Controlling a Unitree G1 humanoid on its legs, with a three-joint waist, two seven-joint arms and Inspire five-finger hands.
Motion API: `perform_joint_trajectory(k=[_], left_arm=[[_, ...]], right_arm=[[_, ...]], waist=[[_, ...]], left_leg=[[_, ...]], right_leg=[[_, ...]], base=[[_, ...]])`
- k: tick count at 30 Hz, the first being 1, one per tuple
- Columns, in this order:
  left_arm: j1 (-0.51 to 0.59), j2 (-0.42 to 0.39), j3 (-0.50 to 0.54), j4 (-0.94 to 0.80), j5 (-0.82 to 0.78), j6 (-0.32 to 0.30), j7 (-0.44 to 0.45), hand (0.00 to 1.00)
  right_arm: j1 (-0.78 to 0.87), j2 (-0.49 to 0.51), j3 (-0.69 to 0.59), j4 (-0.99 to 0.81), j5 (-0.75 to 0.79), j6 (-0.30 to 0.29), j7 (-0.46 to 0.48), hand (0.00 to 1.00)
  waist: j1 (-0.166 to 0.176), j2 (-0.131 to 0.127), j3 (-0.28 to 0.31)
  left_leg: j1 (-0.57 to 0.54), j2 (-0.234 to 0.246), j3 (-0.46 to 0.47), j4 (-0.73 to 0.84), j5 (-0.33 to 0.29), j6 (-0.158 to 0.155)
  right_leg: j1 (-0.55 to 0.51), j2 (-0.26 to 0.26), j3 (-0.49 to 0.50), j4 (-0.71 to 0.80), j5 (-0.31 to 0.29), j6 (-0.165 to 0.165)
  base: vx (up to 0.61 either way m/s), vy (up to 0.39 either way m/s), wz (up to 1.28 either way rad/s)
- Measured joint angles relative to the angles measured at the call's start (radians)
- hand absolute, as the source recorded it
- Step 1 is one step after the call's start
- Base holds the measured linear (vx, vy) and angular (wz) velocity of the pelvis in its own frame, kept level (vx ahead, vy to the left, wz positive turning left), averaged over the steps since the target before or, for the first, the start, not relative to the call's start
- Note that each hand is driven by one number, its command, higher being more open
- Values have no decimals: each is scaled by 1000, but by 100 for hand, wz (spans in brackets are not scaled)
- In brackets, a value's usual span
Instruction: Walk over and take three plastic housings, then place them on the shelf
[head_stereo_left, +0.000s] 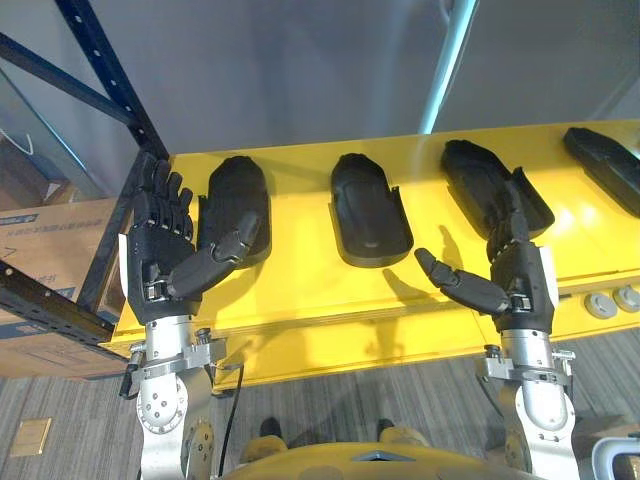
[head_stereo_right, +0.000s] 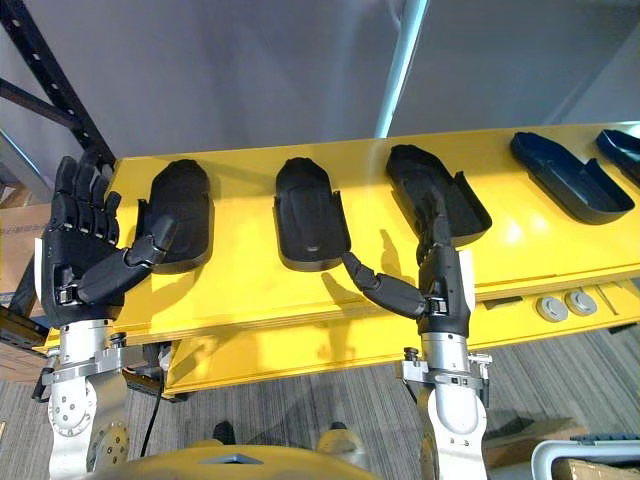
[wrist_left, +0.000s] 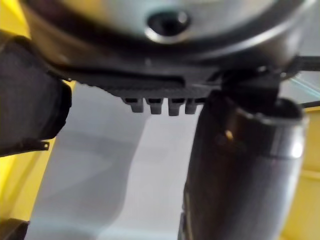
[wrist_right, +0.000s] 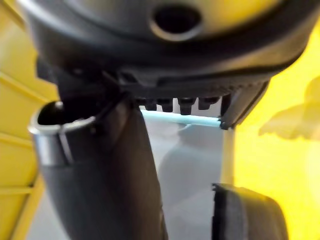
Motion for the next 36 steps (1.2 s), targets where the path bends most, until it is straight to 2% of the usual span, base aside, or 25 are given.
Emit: perform_joint_trajectory(k=[4, 9, 16, 22, 36], left_arm=[[-1, 0, -1, 2, 0, 0, -10, 100], [0, 1, -1, 8, -1, 0, -21, 100], [-1, 3, -3, 26, -2, 0, -36, 100], [-2, 4, -14, 40, 4, 0, -37, 100], [-4, 21, -17, 40, 5, 2, -37, 100]], right_arm=[[20, 0, 3, 15, -41, 16, -10, 100], [24, -1, 2, 80, -54, 18, -13, 100], [-3, -17, 13, 143, -143, 6, -54, 100], [-79, -54, 57, 193, -196, 6, -67, 100], [-217, -54, 93, 293, -273, 21, -215, 100]], waist=[[-18, -1, 3], [-19, -9, 8], [-12, -18, 15], [6, -11, 22], [14, -1, 64]], left_leg=[[-6, 1, 2, 2, -3, -3], [-10, 4, 13, 34, -32, -4], [-38, 5, -1, 53, -46, 2], [-47, 6, -15, 54, -35, 4], [-100, 11, -59, 124, -43, -1]], right_leg=[[-4, 1, 2, -8, 9, 8], [7, 1, 6, -8, 12, 10], [2, 0, -12, -8, 12, 11], [-1, 0, -27, -6, 13, 12], [-4, 0, -63, 9, 14, 3]], base=[[58, 0, -4], [67, 8, -7], [-14, 4, 7], [-31, -8, 8], [-22, -2, 7]])
